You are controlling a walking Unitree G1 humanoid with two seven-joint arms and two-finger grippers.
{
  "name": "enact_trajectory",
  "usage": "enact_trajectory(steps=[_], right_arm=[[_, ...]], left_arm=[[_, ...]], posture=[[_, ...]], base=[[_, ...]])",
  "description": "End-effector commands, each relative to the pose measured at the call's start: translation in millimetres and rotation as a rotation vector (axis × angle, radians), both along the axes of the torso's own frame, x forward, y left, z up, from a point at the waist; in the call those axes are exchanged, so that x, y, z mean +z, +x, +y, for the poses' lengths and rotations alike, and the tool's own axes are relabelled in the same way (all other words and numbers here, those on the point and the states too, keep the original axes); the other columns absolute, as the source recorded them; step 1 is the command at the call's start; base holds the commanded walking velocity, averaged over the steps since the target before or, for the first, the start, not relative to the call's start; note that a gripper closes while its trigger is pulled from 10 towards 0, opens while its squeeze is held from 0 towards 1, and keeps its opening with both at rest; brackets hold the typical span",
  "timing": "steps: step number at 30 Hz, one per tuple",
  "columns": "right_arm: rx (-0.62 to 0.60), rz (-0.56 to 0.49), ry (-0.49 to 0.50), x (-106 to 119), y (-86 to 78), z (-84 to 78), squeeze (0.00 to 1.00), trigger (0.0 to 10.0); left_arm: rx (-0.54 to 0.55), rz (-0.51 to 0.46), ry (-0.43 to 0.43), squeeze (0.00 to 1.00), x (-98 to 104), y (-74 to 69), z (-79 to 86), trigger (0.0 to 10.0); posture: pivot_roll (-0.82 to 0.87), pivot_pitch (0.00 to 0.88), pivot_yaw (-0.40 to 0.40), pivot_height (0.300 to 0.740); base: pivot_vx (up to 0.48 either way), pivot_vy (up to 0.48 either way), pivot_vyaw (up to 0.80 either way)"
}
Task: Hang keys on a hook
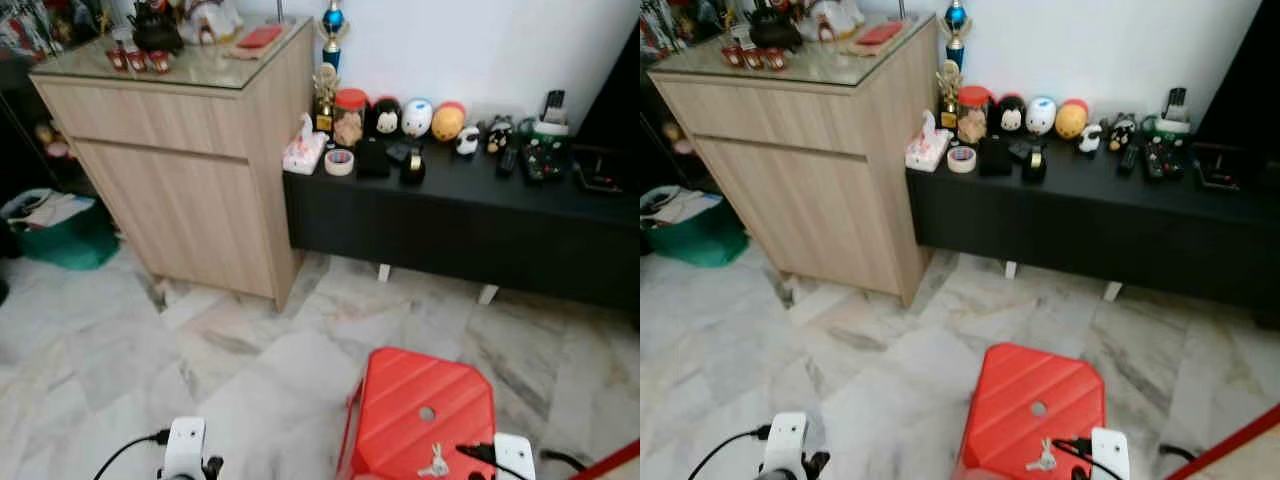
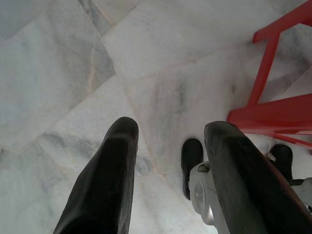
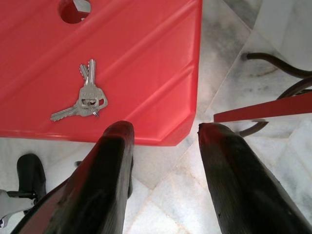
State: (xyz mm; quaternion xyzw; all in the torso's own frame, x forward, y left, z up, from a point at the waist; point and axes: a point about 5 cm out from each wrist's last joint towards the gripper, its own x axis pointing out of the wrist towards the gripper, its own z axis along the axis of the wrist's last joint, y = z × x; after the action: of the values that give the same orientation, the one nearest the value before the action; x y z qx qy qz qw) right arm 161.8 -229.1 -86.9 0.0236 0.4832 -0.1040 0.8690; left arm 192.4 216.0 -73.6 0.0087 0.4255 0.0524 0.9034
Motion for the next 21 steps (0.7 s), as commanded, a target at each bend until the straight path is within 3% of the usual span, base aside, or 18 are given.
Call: enact_trajectory(steps=[1,5,8,10,11,12,15,17,21], right_arm=[[0.0,0.005,0.007,-2,-4.0,1.4,0.0,10.0],[-0.001,-0.008,0.012,-1,-3.4,1.5,0.0,10.0],[0.002,-0.09,0.005,3,1.7,0.7,0.0,10.0],[0.003,-0.096,0.005,3,2.1,0.6,0.0,10.0],[0.026,-0.135,-0.002,5,5.2,0.6,0.0,10.0],[0.026,-0.135,-0.002,5,5.2,0.6,0.0,10.0],[0.056,-0.203,-0.001,10,9.9,1.1,0.0,10.0],[0.074,-0.25,-0.005,13,12.6,1.2,0.0,10.0],[0.076,-0.282,-0.002,15,13.9,1.1,0.0,10.0]], left_arm=[[0.015,0.014,0.002,0.0,-2,-6.0,3.9,10.0],[0.017,-0.013,0.0,0.0,0,-3.5,5.7,10.0],[0.053,-0.172,0.001,0.0,16,17.1,11.8,10.0],[0.056,-0.183,0.0,0.0,17,18.5,12.2,10.0],[0.039,-0.277,0.05,0.0,30,32.0,17.0,10.0],[0.039,-0.277,0.05,0.0,30,32.0,17.0,10.0],[0.018,-0.487,0.055,0.0,60,59.7,21.1,10.0],[-0.036,-0.656,0.047,0.0,88,79.2,14.5,10.0],[-0.078,-0.738,0.031,0.0,99,84.0,2.0,10.0]], posture=[[0.03,0.0,-0.007,0.74],[0.02,0.0,-0.009,0.74],[0.03,0.0,-0.012,0.74],[0.02,0.0,-0.011,0.74],[0.02,0.0,-0.011,0.74],[0.02,0.0,-0.011,0.74],[0.02,0.0,-0.014,0.74],[0.02,0.0,-0.014,0.74],[0.03,0.0,-0.014,0.74]], base=[[0.0,0.0,0.0],[0.0,0.0,0.0],[0.0,0.0,0.0],[0.0,0.0,0.0],[0.0,0.0,0.0],[0.0,0.0,0.0],[0.0,0.0,0.0],[0.0,0.0,0.0],[0.0,0.0,0.0]])
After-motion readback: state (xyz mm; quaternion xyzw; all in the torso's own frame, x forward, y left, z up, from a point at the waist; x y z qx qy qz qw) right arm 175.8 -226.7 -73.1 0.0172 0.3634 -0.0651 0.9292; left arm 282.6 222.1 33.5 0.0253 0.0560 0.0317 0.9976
